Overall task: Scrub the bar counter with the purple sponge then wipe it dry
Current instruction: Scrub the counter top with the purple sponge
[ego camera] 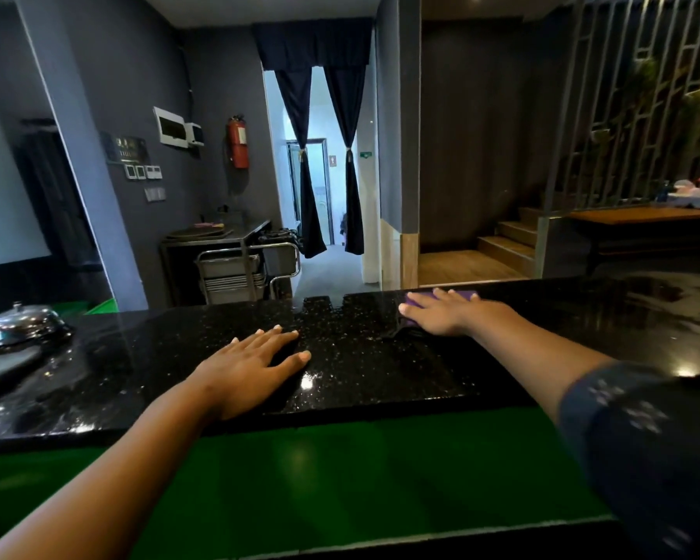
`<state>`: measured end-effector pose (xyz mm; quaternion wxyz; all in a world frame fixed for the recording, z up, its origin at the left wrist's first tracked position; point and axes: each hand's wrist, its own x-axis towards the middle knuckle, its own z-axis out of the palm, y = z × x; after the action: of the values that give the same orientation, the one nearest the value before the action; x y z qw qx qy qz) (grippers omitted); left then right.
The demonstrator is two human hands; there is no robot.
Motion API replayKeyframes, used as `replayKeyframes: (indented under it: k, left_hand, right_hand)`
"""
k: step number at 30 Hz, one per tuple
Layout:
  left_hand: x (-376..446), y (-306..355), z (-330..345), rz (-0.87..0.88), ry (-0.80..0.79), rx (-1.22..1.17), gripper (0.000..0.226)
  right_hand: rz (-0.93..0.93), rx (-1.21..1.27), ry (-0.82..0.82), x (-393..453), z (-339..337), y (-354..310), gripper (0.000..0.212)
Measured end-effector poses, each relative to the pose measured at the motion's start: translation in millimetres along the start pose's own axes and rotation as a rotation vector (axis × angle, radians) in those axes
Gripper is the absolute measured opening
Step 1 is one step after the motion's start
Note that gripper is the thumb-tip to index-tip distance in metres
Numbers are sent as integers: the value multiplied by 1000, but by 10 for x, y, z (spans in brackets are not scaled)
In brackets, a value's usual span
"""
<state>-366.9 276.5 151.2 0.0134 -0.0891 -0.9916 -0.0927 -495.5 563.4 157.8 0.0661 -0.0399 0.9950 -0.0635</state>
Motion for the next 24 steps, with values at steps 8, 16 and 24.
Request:
replayKeyframes:
  k: [8,16,24]
  left_hand:
    - [11,-23,-4,5,2,23,67]
    - [-44,-8,-31,6,-28,-9,78]
    - [-1,-16,-6,4,-6,18,67]
  right_hand:
    - [-178,-34,19,191,94,-1005,71]
    - [-38,36,57,232,-53,53,68]
    - [188,55,58,-73,-64,366,70]
